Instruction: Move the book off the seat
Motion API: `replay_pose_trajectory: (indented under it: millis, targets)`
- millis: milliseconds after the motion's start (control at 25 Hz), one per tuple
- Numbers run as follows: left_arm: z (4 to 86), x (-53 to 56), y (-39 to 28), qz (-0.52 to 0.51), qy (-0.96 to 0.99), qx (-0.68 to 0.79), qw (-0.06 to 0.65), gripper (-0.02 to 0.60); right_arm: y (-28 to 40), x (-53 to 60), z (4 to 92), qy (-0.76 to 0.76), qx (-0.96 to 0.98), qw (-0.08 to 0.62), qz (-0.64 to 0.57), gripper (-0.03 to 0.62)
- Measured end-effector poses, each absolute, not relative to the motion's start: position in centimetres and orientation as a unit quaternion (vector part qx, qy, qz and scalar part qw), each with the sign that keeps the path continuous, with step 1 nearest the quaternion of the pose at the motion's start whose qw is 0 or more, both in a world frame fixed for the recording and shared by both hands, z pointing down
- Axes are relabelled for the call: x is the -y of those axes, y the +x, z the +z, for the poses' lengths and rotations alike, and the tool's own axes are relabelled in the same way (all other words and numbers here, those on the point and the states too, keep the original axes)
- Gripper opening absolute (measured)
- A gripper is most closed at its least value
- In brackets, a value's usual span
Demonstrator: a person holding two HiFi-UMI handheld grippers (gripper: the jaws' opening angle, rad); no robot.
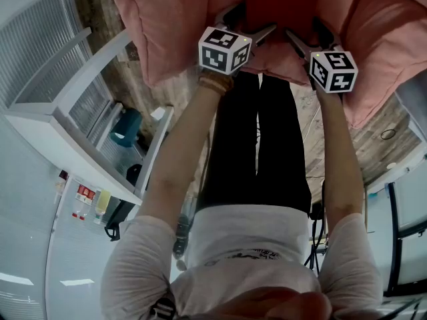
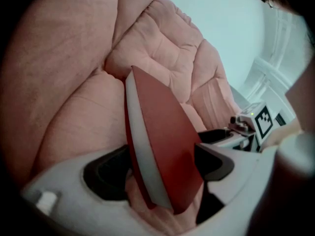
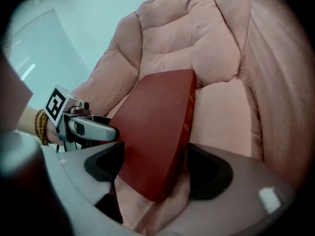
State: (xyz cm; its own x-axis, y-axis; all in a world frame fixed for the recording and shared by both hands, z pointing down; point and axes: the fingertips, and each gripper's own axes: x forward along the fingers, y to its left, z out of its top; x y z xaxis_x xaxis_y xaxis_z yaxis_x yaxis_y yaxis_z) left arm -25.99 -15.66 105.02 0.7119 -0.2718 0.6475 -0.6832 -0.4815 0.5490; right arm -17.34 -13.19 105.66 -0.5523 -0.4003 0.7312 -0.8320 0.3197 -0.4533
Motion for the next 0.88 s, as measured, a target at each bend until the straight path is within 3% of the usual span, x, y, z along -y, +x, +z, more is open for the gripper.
replay_pose_trajectory:
  millis: [880]
  targets:
    - [103.0,15.7,-26.2,0.242,0.828,0.291,0.414,0.406,-18.2,13.3,103.2,0.412,0.766,0.245,0.429,0.407]
